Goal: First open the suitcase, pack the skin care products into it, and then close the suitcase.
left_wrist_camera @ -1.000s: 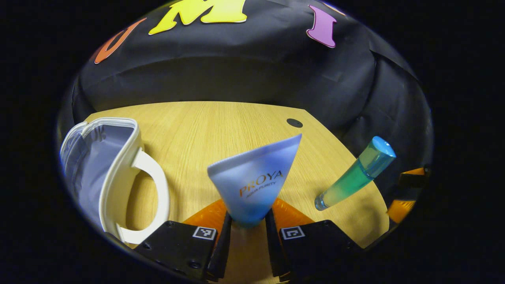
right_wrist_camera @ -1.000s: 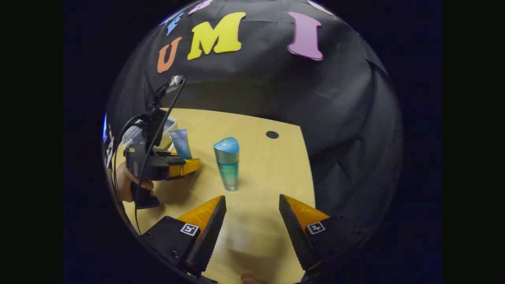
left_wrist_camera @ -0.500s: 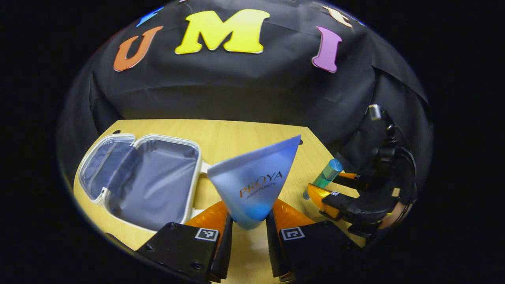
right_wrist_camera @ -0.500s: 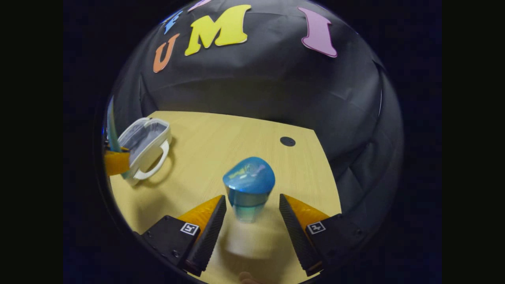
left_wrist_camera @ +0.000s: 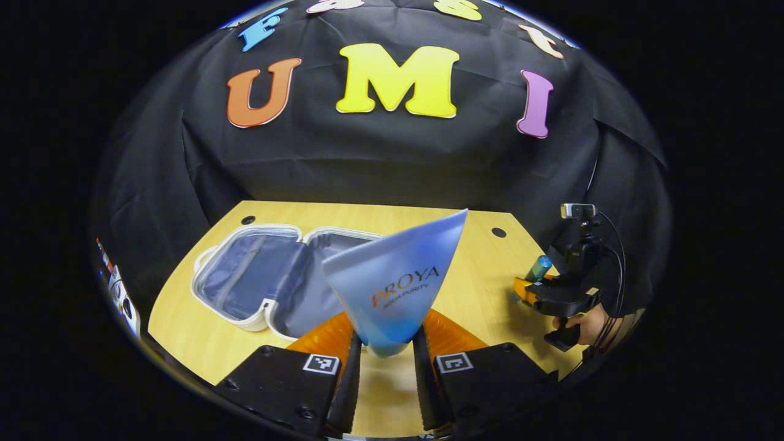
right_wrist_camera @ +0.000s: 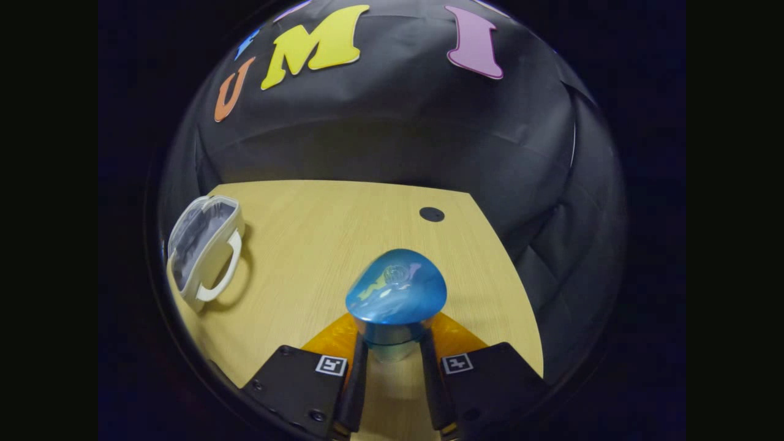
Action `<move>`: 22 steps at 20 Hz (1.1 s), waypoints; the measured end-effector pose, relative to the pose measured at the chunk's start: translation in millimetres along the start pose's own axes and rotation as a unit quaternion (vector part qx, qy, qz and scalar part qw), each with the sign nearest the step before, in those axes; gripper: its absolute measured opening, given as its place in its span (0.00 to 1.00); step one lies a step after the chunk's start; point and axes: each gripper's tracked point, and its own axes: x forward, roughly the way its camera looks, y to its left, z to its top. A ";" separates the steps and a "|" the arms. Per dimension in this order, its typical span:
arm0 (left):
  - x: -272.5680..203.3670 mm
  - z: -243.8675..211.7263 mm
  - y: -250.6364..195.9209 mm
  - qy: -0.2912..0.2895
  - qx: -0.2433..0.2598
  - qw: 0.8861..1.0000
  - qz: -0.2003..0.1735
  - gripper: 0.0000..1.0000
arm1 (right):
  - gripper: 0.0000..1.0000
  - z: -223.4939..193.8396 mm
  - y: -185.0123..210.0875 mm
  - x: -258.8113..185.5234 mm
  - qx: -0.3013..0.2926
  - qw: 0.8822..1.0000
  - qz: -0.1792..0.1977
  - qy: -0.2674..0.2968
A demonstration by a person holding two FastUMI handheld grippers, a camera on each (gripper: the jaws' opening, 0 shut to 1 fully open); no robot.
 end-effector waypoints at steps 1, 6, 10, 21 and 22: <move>0.0 3.9 8.7 -0.005 0.001 1.000 -0.003 0.43 | 0.39 1.4 1.9 -8.9 0.003 1.000 -0.003 -0.002; 16.9 5.6 51.0 -0.010 0.013 1.000 -0.014 0.43 | 0.39 20.4 29.9 -81.3 0.024 0.999 0.009 -0.021; 61.6 -9.1 86.0 0.013 0.020 1.000 -0.001 0.43 | 0.39 31.3 59.7 -136.4 0.041 0.998 0.027 -0.035; 157.9 -101.9 104.6 0.163 0.017 0.986 0.008 0.43 | 0.39 -10.5 105.8 -192.1 0.026 0.999 0.030 0.016; 159.9 -108.0 105.9 0.178 0.018 0.984 0.012 0.43 | 0.39 -12.3 109.1 -192.4 0.025 0.999 0.031 0.020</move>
